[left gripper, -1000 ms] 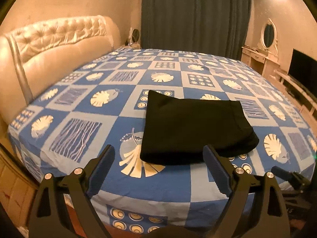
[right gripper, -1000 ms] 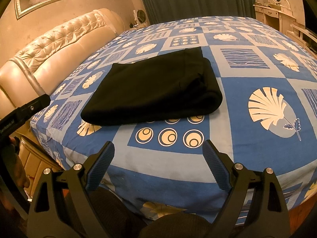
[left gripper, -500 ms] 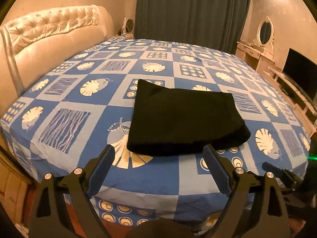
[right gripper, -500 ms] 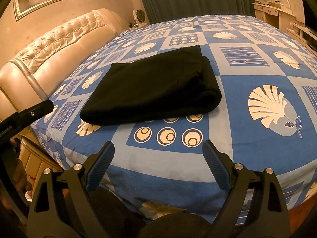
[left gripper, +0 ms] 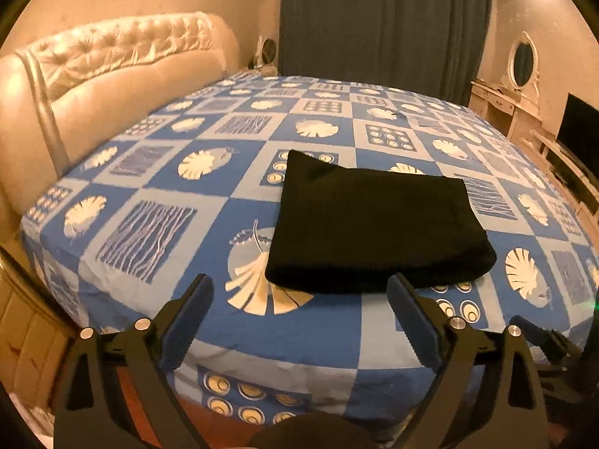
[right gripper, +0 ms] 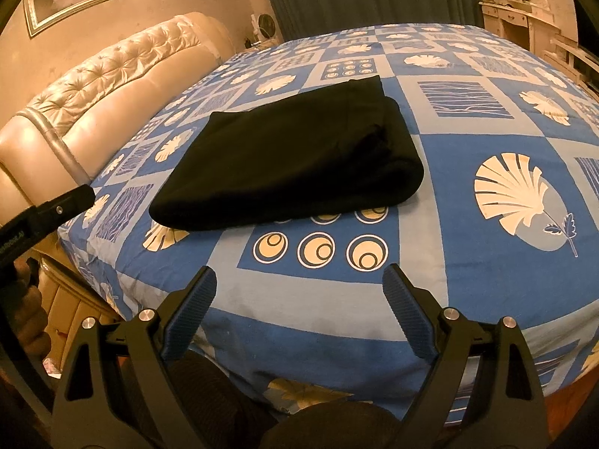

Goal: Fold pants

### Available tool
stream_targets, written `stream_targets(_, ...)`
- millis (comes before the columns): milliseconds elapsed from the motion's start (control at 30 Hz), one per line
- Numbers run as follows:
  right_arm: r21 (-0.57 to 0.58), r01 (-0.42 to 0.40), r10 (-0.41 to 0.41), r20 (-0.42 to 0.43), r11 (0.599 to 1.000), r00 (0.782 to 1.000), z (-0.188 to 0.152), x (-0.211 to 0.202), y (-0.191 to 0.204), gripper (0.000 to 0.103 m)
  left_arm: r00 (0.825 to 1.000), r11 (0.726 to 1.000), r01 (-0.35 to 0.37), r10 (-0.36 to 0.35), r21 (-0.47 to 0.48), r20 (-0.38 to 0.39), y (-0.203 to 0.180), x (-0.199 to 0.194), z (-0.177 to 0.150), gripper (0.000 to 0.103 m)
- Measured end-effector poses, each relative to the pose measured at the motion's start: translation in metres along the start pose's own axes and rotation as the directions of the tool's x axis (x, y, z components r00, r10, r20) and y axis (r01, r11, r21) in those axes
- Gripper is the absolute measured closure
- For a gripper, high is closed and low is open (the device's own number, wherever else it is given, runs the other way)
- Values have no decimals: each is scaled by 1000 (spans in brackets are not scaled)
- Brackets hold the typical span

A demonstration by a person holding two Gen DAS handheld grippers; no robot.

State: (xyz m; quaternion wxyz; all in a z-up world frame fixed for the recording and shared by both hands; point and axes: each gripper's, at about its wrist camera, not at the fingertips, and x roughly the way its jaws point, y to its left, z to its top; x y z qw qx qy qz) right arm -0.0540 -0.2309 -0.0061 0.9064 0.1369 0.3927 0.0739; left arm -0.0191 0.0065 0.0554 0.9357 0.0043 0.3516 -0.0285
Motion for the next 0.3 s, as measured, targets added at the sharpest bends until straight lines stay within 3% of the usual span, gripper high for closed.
stream_targets(67, 2, 0, 0, 6, 1000, 1000, 0, -1, 0, 13, 999, 999, 26, -27, -32, -20, 4, 3, 0, 10)
stream_targets(167, 11, 3, -3, 16, 1000, 1000, 1, -4, -4, 13, 990, 982, 125, -133, -143, -50, 17, 8, -1, 10)
stream_targets(300, 29, 7, -8, 18, 1000, 1000, 2, -6, -13, 13, 993, 979, 86, -100, -187, -68, 25, 13, -2, 10)
